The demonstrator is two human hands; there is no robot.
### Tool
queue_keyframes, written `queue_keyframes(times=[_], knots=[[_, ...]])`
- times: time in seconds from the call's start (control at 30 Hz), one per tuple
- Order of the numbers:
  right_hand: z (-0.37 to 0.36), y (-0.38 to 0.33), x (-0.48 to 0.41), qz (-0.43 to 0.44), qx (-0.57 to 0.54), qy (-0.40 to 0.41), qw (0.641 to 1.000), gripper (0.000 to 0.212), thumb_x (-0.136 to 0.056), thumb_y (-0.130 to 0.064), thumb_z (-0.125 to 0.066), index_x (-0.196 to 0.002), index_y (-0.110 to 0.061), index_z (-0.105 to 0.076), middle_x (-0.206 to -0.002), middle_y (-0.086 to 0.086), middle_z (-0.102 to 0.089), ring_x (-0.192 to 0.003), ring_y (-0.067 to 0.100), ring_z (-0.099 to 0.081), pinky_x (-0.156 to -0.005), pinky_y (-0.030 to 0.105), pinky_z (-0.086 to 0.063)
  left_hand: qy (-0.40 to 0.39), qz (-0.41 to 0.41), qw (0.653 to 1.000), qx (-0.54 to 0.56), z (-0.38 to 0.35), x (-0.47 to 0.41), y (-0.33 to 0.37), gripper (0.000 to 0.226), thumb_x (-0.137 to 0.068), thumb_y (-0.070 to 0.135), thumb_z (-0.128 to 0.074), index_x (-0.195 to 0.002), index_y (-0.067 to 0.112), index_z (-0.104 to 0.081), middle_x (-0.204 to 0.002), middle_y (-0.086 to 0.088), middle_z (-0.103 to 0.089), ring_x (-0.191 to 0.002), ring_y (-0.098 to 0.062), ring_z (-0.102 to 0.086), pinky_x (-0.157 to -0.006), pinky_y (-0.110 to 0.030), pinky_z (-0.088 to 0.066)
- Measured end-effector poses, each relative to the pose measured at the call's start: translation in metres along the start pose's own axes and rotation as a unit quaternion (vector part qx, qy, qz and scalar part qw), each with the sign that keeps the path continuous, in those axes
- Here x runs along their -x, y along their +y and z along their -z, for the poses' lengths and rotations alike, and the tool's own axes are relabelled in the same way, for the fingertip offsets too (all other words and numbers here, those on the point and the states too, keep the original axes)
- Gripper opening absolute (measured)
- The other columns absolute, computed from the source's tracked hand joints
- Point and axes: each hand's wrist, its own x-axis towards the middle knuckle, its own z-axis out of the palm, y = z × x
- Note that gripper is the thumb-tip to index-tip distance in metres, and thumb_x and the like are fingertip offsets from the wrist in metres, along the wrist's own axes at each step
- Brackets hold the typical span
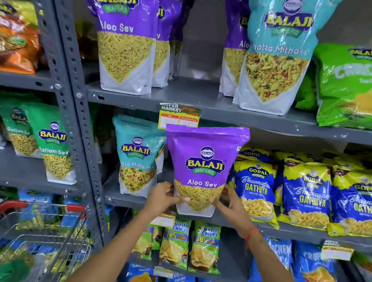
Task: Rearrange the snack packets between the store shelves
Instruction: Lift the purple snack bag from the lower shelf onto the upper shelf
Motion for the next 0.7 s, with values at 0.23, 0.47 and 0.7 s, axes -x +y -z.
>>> queue_keyframes(times=[0.23, 0.47, 0.7], knots=[[0.027, -0.057, 0.014, 0.085, 0.018, 0.017, 0.996, 0.050, -0.081, -0.033, -0.072, -0.125, -0.027, -0.047, -0.120, -0.005, -0.067, -0.110, 0.002, -0.062, -0.096, 0.029, -0.051, -0.013, -0.089, 0.996, -0.019, 0.028, 0.022, 0.075, 0.056, -0.047, 0.051, -0.089, -0.093, 0.023, -0.075, -0.097, 0.002, -0.079, -0.092, -0.012, -0.074, -0.089, -0.045, -0.059], [0.055, -0.124, 0.018, 0.178, 0.014, 0.060, 0.982, 0.049, -0.081, -0.030, -0.071, -0.123, -0.015, -0.052, -0.119, 0.000, -0.067, -0.107, 0.003, -0.064, -0.088, 0.016, -0.051, 0.020, -0.144, 0.989, -0.018, 0.053, 0.017, 0.140, 0.055, -0.040, 0.063, -0.085, -0.080, 0.026, -0.078, -0.087, -0.007, -0.080, -0.076, -0.007, -0.070, -0.083, -0.047, -0.058], [0.082, -0.206, 0.006, 0.231, 0.036, 0.077, 0.969, 0.065, -0.068, -0.062, -0.067, -0.117, -0.022, -0.057, -0.116, -0.005, -0.070, -0.108, 0.008, -0.065, -0.098, 0.036, -0.051, 0.049, -0.193, 0.980, 0.010, 0.088, -0.007, 0.213, 0.076, -0.038, 0.075, -0.082, -0.073, 0.008, -0.072, -0.078, -0.006, -0.066, -0.074, -0.013, -0.048, -0.071, -0.035, -0.040]])
